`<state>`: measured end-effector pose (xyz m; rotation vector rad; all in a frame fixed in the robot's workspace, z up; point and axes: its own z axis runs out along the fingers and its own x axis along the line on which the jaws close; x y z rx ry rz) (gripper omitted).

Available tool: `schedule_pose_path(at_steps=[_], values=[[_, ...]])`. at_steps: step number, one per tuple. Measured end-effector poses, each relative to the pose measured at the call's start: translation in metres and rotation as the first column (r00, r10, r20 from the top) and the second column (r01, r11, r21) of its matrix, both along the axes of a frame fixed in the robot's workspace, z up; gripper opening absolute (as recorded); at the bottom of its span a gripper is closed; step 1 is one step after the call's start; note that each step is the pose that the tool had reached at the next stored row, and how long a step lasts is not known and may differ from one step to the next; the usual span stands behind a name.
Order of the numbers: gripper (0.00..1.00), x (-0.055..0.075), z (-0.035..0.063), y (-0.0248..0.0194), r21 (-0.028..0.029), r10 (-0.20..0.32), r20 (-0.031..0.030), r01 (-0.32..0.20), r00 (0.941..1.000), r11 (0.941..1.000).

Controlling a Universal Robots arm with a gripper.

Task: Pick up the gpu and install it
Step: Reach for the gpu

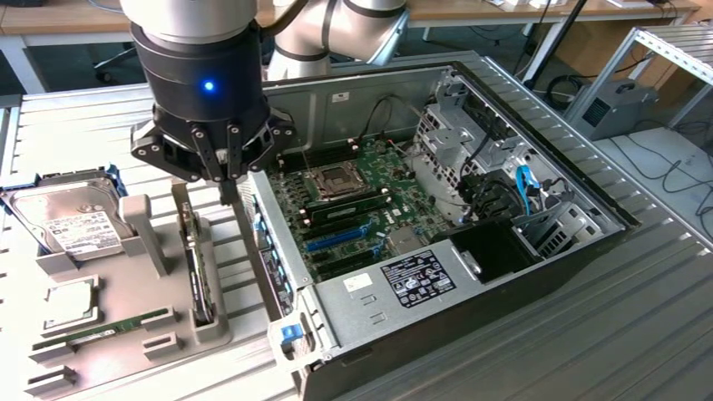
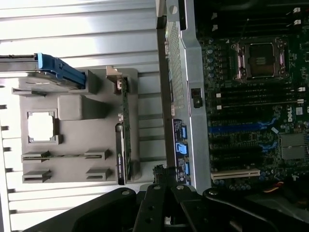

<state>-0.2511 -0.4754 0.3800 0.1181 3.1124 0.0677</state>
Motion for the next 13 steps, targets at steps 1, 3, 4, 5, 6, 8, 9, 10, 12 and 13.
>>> schedule_pose_path(at_steps=[1, 3, 4, 5, 6, 8, 9, 10, 12, 13], values=[[0.11, -0.0009, -0.0001, -0.0001, 0.0, 0.0, 0.0, 0.0, 1.0, 1.0], [0.11, -0.0025, -0.0002, -0.0004, -0.0001, 0.0, -0.0001, 0.0, 1.0, 1.0], [0.11, -0.0031, -0.0003, -0.0006, -0.0001, 0.0, -0.0001, 0.0, 1.0, 1.0], [0.11, -0.0036, -0.0003, -0.0009, 0.0, 0.0, 0.0, 0.0, 1.0, 1.0], [0.11, -0.0041, -0.0004, -0.0012, -0.0001, 0.0, -0.0001, 0.0, 1.0, 1.0], [0.11, -0.0054, -0.0005, -0.002, -0.0001, 0.0, -0.0001, 0.0, 1.0, 1.0], [0.11, -0.0059, -0.0006, -0.0025, -0.0001, 0.0, -0.0001, 0.0, 1.0, 1.0], [0.11, -0.0067, -0.0007, -0.0033, -0.0001, 0.0, 0.0, 0.0, 1.0, 1.0], [0.11, -0.0081, -0.0009, -0.0046, 0.0, 0.0, 0.0, 0.0, 1.0, 1.0], [0.11, -0.0089, -0.0009, -0.0054, 0.0, 0.0, 0.0, 0.0, 1.0, 1.0]])
